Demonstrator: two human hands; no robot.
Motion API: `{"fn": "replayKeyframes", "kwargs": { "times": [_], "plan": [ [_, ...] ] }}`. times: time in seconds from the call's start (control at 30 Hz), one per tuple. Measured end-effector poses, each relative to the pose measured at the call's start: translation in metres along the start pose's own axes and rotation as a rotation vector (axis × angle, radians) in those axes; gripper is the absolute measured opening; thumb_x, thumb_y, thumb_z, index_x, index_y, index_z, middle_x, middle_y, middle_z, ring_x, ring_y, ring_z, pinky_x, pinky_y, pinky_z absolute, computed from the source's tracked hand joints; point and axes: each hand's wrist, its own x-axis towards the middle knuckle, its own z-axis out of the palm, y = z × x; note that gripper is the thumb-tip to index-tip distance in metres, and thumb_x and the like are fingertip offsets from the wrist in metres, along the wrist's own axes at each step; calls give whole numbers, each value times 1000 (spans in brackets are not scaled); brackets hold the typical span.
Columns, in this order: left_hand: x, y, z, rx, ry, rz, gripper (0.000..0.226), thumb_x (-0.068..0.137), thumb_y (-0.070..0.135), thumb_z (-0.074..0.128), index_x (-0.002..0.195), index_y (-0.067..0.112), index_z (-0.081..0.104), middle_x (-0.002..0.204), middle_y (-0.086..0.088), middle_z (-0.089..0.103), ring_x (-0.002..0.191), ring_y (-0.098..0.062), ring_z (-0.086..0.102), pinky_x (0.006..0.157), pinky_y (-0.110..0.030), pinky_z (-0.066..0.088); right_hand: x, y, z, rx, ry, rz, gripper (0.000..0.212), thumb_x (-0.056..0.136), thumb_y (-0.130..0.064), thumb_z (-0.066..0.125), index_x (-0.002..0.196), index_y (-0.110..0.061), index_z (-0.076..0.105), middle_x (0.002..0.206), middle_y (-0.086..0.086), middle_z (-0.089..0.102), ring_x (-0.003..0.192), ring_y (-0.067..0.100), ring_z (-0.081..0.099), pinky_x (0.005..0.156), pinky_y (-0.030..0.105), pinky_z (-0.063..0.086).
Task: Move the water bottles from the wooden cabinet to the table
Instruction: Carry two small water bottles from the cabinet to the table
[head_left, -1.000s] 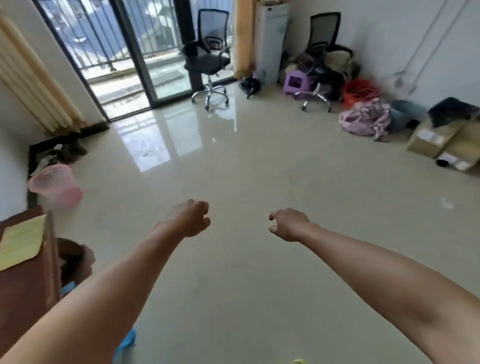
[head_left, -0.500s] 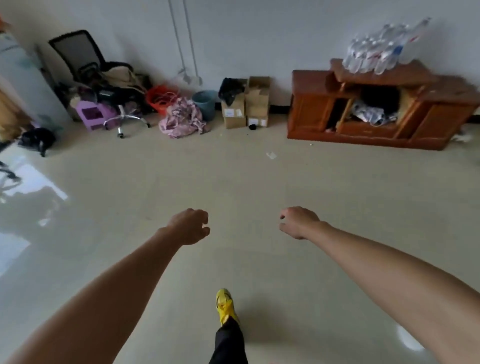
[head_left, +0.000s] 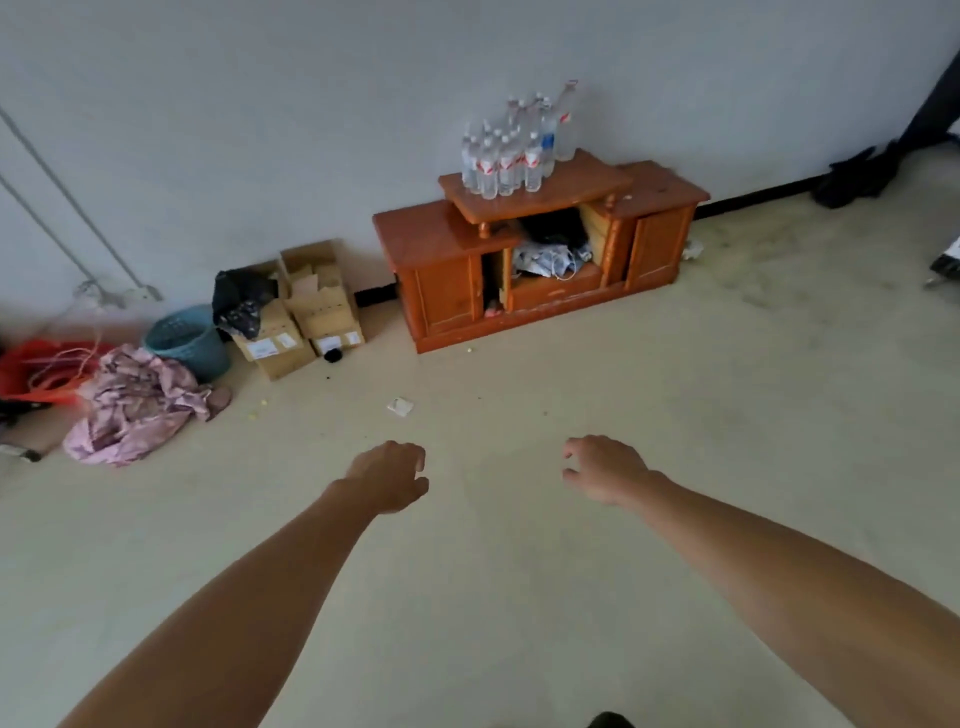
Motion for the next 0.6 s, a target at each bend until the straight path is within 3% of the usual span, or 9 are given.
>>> {"fn": "replayKeyframes", "kwargs": {
  "times": [0.27, 0.6],
  "plan": [
    [218, 52, -61, 69, -34, 164, 33, 95, 38, 50, 124, 23, 56, 125, -4, 59, 117, -24, 54, 93, -36, 45, 164, 87, -65, 64, 18, 147, 40, 93, -38, 52, 130, -23, 53, 133, 3, 56, 119, 24, 55, 90, 30, 43],
    [443, 81, -179, -51, 34, 155, 33, 95, 42, 51, 122, 24, 56, 122, 1, 61, 108, -20, 59, 94, -34, 50, 390, 145, -215, 14, 45, 119, 41, 95, -35, 51, 132, -19, 53, 132, 2, 58, 117, 24, 56, 90, 31, 44]
  ]
}}
